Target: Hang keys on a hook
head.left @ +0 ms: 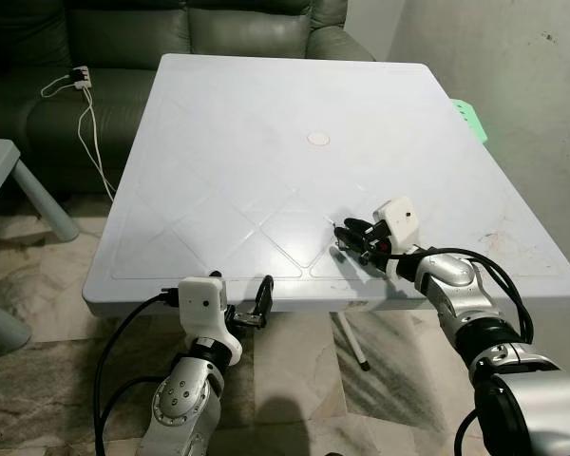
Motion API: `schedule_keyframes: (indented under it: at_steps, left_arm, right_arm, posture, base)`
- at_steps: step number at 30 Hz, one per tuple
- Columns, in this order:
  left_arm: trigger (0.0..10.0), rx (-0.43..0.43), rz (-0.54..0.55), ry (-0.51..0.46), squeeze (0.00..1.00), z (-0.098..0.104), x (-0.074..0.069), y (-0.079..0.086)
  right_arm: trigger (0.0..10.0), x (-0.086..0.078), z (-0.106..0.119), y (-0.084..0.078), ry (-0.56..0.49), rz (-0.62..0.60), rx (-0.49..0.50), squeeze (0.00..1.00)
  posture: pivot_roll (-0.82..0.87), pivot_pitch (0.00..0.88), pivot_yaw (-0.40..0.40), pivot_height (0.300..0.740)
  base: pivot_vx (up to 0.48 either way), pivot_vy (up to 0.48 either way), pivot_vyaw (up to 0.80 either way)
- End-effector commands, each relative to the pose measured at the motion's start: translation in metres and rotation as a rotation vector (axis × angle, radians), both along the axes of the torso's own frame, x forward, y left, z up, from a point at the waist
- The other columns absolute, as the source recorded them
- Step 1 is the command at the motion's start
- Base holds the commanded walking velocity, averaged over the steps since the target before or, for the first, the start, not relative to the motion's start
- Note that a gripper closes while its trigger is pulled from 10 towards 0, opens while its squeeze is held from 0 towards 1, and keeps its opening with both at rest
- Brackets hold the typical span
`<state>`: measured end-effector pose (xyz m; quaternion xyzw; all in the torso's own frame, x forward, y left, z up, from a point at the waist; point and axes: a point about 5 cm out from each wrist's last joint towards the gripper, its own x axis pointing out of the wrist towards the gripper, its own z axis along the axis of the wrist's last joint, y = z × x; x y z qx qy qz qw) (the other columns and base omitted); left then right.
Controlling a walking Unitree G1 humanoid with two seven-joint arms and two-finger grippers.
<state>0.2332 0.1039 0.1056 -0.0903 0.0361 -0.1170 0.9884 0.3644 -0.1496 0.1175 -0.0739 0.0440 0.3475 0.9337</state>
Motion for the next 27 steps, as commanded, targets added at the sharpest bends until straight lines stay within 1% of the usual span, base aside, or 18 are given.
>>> schedule_keyframes:
  at_steps: [1,8,14,19,27]
  left_arm:
    - [10.0,-0.01,0.013,0.006,0.0,0.0008,-0.0028,-0.0016]
    - [10.0,-0.014,0.017,0.011,0.0,0.0004,-0.0042,-0.0025]
    - [10.0,-0.018,0.013,0.011,0.0,0.0002,-0.005,-0.0041]
    - [10.0,-0.034,0.013,0.016,0.0,-0.0001,-0.005,-0.0051]
    - [10.0,-0.031,0.008,0.015,0.0,0.0003,-0.0046,-0.0059]
  right_arm:
    - [10.0,0.0013,0.002,-0.0027,-0.001,0.006,-0.024,0.0]
    - [10.0,0.0006,0.0001,-0.0015,0.008,0.019,-0.036,0.0]
    - [10.0,-0.0022,-0.005,-0.0054,0.027,0.026,-0.061,0.0]
    - [10.0,-0.0027,-0.0058,-0.0067,0.025,0.024,-0.07,0.0]
    - [10.0,-0.0032,-0.0063,-0.011,0.028,0.023,-0.088,0.0]
  posture:
    - [0.11,0.167,-0.128,0.74]
    - [0.11,0.165,-0.131,0.74]
    - [0.11,0.155,-0.132,0.74]
    - [0.11,0.149,-0.13,0.74]
    - [0.11,0.148,-0.13,0.74]
  base:
    - [0.0,0.0,0.0]
    - [0.0,0.0,0.0]
    - [0.0,0.0,0.0]
    - [0.0,0.0,0.0]
    - [0.0,0.0,0.0]
